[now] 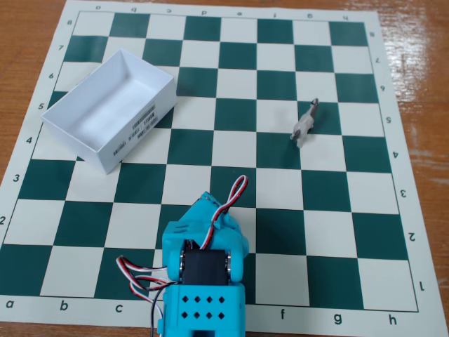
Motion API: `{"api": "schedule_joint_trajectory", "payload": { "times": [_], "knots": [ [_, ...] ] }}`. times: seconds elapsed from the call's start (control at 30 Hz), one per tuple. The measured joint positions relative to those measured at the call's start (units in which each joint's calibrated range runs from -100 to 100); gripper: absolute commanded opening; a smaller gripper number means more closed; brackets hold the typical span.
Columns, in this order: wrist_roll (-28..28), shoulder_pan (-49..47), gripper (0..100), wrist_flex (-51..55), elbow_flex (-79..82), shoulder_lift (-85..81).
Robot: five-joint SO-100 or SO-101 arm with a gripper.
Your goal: Grab the toy horse and put it in the box.
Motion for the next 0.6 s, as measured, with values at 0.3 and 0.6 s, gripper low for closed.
{"api": "schedule_joint_trajectory", "payload": {
  "times": [0.3, 0.6],
  "knots": [
    [5.6, 7.5, 22, -13.8, 0.0, 11.1],
    [9.9, 10.3, 29, -24.8, -3.4, 23.8]
  ]
}}
